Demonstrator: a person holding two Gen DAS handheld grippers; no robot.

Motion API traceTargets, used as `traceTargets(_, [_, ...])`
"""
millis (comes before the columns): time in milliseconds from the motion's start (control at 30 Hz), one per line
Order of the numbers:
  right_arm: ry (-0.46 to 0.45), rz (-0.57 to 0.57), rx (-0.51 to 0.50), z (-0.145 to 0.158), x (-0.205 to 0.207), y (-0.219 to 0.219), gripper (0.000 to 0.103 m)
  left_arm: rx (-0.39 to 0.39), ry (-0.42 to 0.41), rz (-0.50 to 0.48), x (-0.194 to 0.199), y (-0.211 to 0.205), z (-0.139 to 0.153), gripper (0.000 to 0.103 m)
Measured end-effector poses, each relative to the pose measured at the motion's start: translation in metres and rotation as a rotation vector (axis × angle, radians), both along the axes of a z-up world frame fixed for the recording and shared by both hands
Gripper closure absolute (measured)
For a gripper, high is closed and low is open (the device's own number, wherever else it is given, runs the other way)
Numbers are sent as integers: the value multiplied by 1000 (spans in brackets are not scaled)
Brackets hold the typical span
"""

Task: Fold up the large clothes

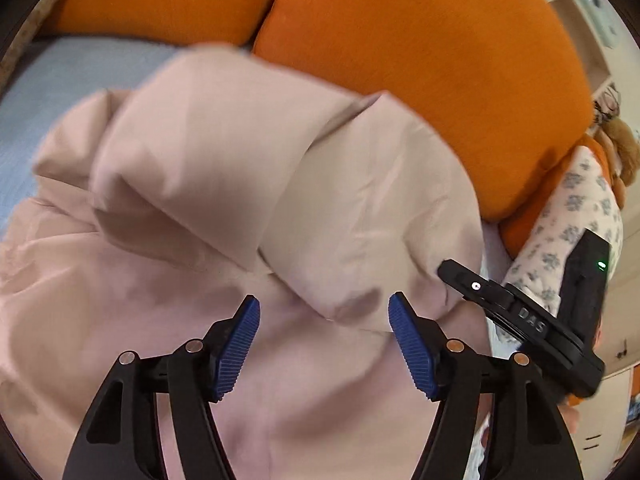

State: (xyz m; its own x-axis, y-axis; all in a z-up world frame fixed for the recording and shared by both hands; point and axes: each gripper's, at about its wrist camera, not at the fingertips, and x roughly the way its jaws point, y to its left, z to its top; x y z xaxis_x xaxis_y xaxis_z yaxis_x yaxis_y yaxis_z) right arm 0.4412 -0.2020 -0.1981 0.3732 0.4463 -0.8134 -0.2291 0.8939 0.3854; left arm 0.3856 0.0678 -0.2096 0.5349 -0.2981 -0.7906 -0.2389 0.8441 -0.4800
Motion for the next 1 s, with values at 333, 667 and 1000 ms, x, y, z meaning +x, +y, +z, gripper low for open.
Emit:
traceTargets(333, [-18, 43, -20, 13, -6, 26, 92, -20, 0, -18, 22, 1, -17, 96])
traceTargets(667, [-109, 85, -139, 73, -58, 48, 93, 276, -71, -179, -11, -15, 70, 96])
traceTargets(1000, [-189, 64, -66, 116, -200, 44, 93, 346, -84, -244, -124, -7, 114, 96])
